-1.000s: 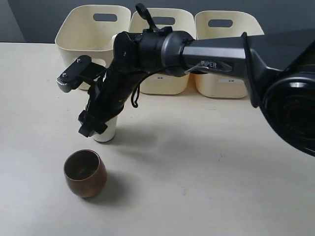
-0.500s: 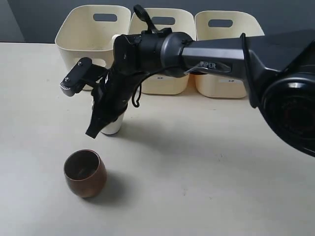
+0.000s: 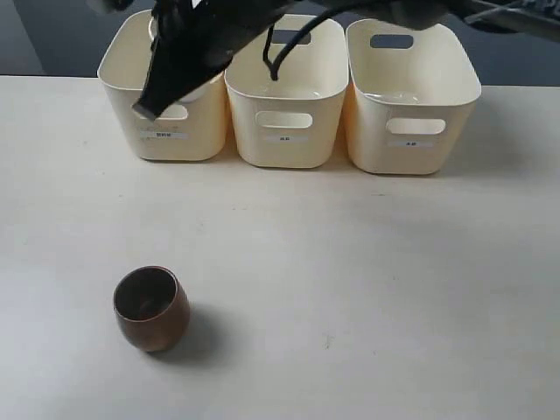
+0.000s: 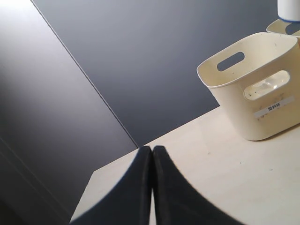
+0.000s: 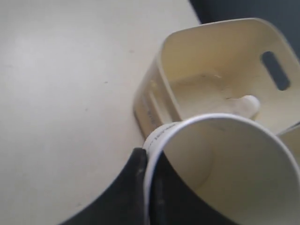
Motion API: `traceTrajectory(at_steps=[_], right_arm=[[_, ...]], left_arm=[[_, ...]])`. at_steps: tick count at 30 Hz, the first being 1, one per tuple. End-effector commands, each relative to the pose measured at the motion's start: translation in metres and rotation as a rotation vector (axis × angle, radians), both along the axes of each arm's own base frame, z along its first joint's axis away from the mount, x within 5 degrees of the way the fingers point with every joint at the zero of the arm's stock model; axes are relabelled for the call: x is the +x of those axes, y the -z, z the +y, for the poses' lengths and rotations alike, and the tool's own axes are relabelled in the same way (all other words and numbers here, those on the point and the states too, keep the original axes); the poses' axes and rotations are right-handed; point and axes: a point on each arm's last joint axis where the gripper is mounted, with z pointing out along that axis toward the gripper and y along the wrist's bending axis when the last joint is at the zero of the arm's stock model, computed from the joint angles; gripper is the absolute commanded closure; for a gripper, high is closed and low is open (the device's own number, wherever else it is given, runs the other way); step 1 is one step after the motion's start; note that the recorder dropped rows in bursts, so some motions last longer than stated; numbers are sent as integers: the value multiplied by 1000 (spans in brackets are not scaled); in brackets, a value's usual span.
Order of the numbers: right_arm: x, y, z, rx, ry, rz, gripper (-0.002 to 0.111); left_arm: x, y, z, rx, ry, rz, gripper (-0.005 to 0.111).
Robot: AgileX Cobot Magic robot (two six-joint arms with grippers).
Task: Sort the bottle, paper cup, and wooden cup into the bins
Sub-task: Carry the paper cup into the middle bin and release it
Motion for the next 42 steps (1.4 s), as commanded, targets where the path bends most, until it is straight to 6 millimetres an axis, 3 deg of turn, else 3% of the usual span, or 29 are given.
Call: traceTrajectory(at_steps=[1,9,23,29,34,42], right_arm=[[9,-14,-8,37,138,-103,109],[34,-15,-38,25,366,-141,109],[80,21,-108,168,548,1,109],[90,40,-115,164,501,1,109],[114,87,-110,109,459,49,109],[126,102,-103,69,443,68,109]], left_arm=[[0,0,0,-10,3,-9,107],[0,0,0,-10,3,-9,107],[0,0,0,-10,3,-9,107],[0,0,0,-10,3,-9,107],[0,0,0,-10,3,-9,107],[0,0,0,-10,3,-9,107]])
